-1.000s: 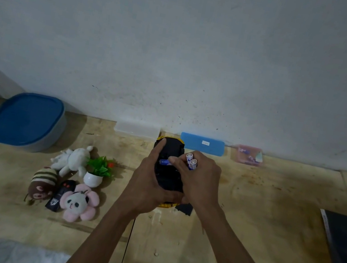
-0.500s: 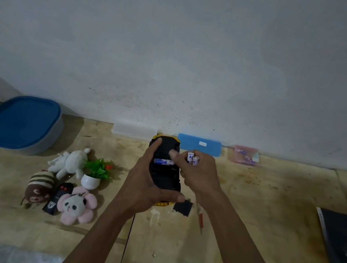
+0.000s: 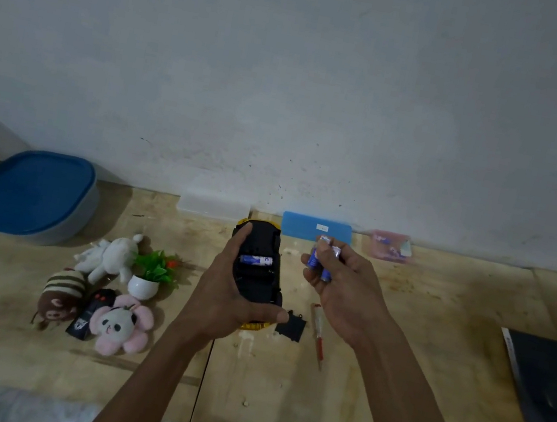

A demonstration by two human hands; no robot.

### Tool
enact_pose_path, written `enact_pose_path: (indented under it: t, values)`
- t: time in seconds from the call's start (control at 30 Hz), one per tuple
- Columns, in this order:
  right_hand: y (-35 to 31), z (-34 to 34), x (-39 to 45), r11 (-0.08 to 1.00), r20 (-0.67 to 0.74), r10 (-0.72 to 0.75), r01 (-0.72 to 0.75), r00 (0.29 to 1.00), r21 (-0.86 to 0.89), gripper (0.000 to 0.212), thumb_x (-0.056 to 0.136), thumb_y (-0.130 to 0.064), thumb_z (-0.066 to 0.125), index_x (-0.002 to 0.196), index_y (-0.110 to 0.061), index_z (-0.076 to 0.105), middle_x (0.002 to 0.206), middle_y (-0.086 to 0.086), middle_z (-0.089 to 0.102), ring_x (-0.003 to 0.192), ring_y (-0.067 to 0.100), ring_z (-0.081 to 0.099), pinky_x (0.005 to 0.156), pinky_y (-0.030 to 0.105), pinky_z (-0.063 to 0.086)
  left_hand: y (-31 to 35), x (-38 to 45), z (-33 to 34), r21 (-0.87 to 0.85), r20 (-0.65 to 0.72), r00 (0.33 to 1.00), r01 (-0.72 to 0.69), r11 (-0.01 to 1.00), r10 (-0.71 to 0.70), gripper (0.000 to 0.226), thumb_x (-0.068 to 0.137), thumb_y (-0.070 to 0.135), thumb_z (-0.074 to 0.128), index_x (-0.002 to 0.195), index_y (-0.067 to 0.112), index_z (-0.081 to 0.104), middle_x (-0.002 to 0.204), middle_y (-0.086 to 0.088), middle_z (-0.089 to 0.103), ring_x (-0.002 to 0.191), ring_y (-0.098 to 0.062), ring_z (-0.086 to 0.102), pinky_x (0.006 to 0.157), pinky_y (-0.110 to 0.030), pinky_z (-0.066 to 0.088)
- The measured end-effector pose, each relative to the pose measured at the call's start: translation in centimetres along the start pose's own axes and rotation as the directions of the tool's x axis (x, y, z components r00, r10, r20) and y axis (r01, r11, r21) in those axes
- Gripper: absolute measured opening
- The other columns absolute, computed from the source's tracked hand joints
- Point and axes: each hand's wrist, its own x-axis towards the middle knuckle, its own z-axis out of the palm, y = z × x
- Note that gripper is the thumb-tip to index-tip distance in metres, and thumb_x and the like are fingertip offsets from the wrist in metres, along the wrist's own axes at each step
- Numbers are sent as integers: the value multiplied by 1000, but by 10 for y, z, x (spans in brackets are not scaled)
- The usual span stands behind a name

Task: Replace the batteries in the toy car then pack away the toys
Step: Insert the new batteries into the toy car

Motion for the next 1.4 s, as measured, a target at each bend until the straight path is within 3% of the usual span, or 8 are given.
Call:
enact_pose_path:
  t: [0.23,0.33,0.47,0.57,0.77,1.13,1.23,1.4]
  values:
    - [1,6,-2,954,13,-177,175,984,-245,18,99,-22,60,115,-23,69,85,0,62,71,13,48,55,23,43,10,-5,1,-56,23,1000,-17,998,19,134,48,24,101,155,42,22,129,42,40,118,13,51,97,-35,57]
    - [-1,14,-4,813,135,-358,380,924,-441,18,97,-19,64,113,-22,72,76,-11,63,57,3,52,53,13,40,11,-8,-1,-60,18,999,-37,998,38,130,51,23,100,155,40,24,128,41,43,115,17,53,91,-24,58]
    - [-2,27,-8,559,356,-473,587,806,-586,18,92,-19,70,110,-23,73,98,-15,71,91,-3,66,75,6,47,11,-9,-3,-48,-1,998,-58,997,58,129,51,28,101,155,39,25,136,27,50,120,6,57,96,-28,56]
    - [3,32,-5,418,475,-511,690,716,-591,22,91,-18,72,113,-21,73,103,-7,75,92,5,68,79,15,52,11,-11,-5,-52,-14,999,-47,998,47,131,47,36,99,154,42,25,142,17,52,126,-3,56,101,-38,55]
    - [15,32,8,150,643,-465,770,608,-620,25,91,-25,67,116,-21,72,105,-3,74,92,17,64,75,44,55,9,-13,-8,-88,-6,999,-43,995,42,131,47,25,101,154,43,27,144,17,51,126,-8,59,98,-42,56]
    - [9,36,13,71,687,-331,743,647,-666,19,94,-33,65,112,-28,71,102,-11,65,91,11,60,71,37,53,11,-10,-10,-68,5,998,-61,996,61,131,49,19,102,154,41,27,143,20,51,124,8,54,96,-24,55]
    - [7,38,11,12,706,-340,754,621,-657,23,97,-35,59,117,-31,70,102,-10,62,87,12,59,62,28,46,13,-9,-14,-73,12,998,-59,996,60,132,47,20,102,154,42,28,146,19,49,129,1,53,99,-32,55]
    - [3,45,10,-111,748,-359,770,558,-628,25,95,-33,52,103,-22,73,91,-2,61,75,17,59,55,33,49,18,-7,-13,-115,-2,995,-100,988,100,129,49,2,98,154,36,31,139,20,53,117,7,59,84,-20,57]
